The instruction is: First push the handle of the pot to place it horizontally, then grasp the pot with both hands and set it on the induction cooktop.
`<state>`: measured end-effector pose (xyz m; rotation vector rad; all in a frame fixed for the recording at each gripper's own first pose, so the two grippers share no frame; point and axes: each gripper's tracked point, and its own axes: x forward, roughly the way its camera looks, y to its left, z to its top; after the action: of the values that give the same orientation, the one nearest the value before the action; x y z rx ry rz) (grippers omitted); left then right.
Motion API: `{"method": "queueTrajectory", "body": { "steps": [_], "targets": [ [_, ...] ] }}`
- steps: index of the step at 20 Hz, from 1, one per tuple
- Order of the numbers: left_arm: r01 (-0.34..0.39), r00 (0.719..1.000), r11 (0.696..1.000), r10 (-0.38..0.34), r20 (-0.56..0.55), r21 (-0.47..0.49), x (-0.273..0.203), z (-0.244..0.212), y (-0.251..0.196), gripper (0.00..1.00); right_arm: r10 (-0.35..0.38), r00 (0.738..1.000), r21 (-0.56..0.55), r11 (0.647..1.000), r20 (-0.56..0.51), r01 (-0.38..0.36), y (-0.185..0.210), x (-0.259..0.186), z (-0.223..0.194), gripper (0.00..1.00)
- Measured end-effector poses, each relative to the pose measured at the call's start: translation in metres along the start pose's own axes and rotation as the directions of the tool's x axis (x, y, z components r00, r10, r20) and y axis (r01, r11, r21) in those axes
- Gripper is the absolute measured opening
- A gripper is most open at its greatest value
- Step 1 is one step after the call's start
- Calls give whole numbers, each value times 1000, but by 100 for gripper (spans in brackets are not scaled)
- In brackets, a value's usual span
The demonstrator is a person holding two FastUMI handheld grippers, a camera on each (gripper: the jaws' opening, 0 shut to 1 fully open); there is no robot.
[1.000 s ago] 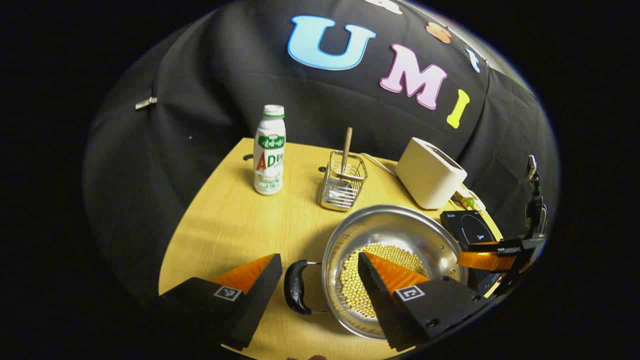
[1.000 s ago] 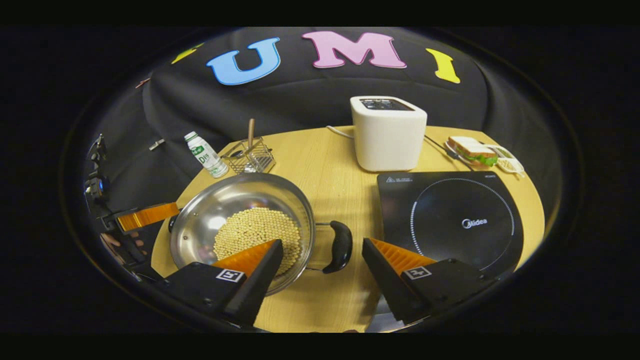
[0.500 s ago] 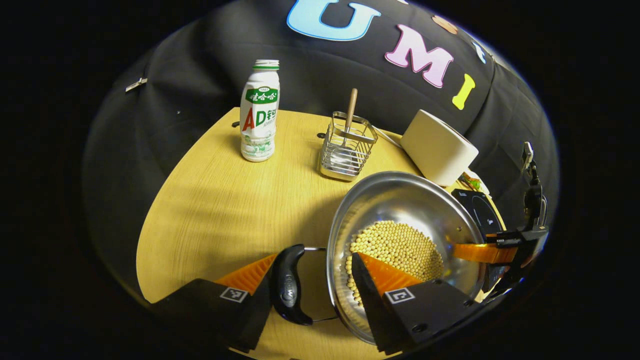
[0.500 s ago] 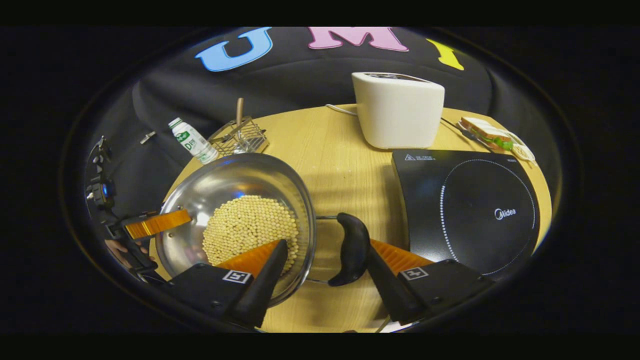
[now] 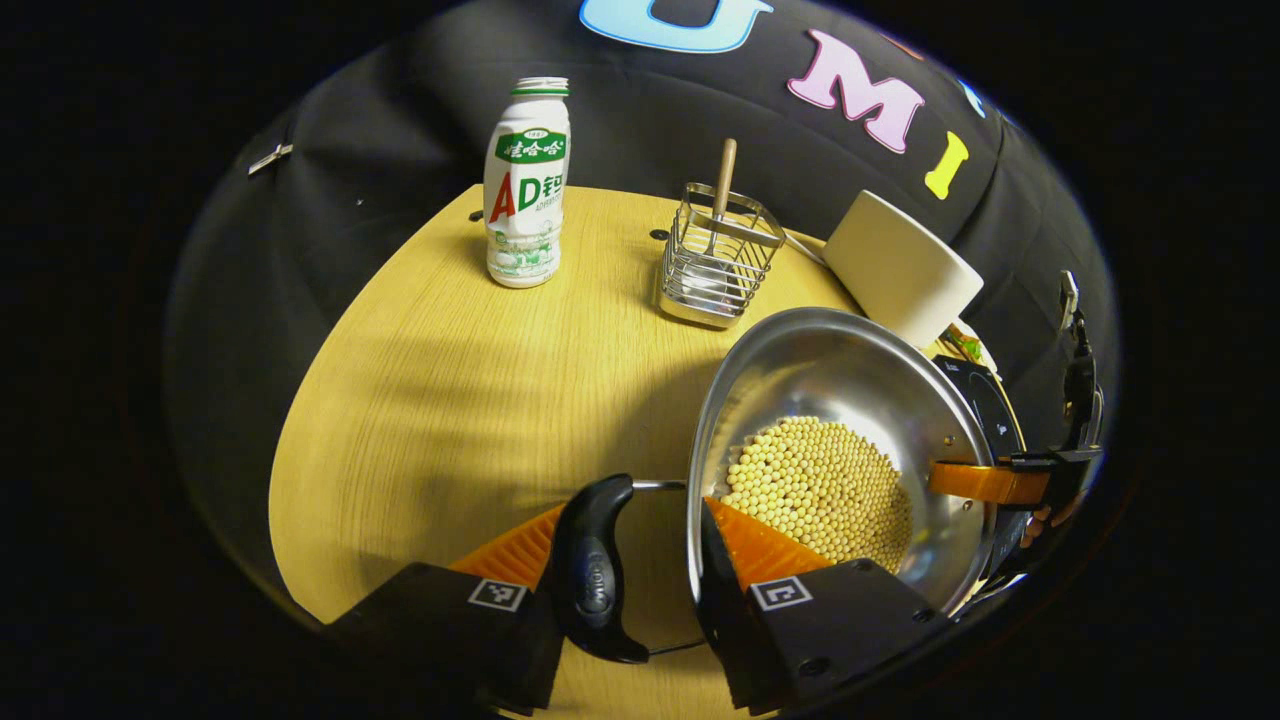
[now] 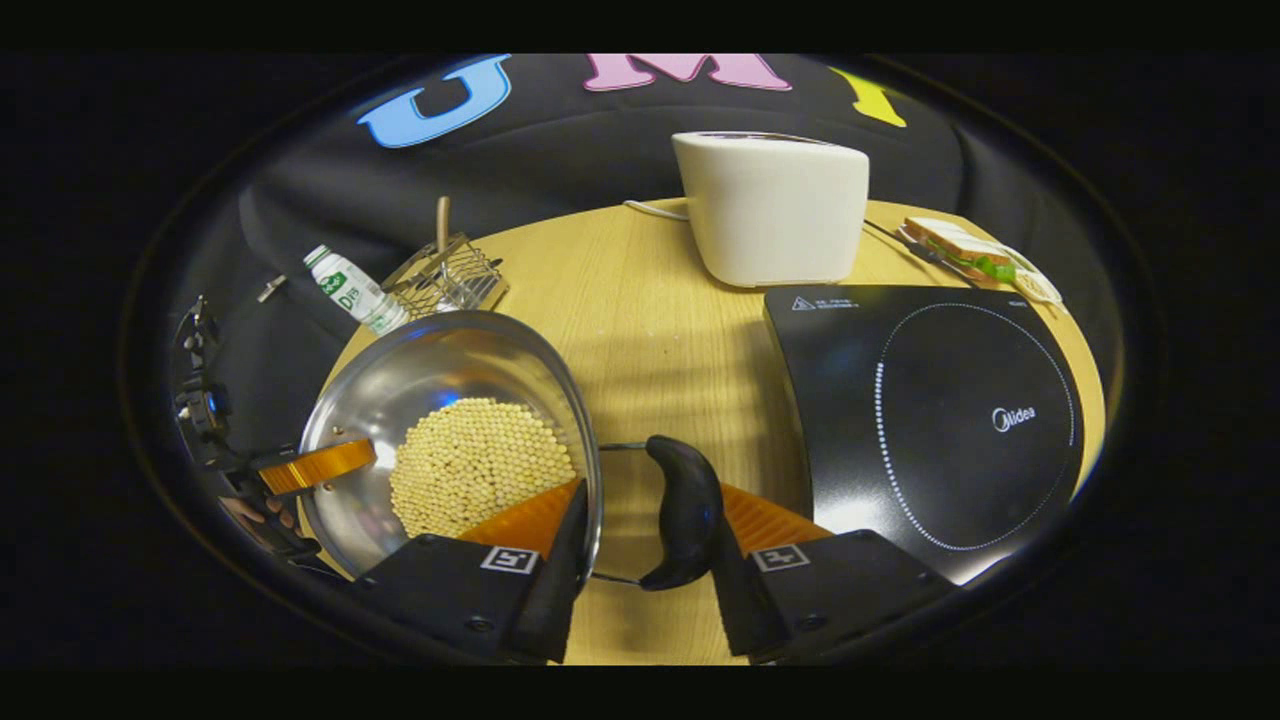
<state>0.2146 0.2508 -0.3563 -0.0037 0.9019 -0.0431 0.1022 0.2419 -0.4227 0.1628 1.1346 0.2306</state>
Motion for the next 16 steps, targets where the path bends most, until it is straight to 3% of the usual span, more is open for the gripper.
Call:
{"method": "queueTrajectory", "body": {
  "steps": [6,10,16],
  "targets": [
    [-7,1000,998,7,-6,-56,-9,-7,-6,60,12,999,9,1000,-48,-11,1,-7,-7,57],
    [-20,1000,999,21,21,-27,-36,2,-18,61,30,999,19,999,-35,-29,-3,-31,-4,56],
    [-14,999,999,15,52,-35,-67,17,-68,61,32,999,8,999,10,-32,-34,-77,21,56]
  ]
}}
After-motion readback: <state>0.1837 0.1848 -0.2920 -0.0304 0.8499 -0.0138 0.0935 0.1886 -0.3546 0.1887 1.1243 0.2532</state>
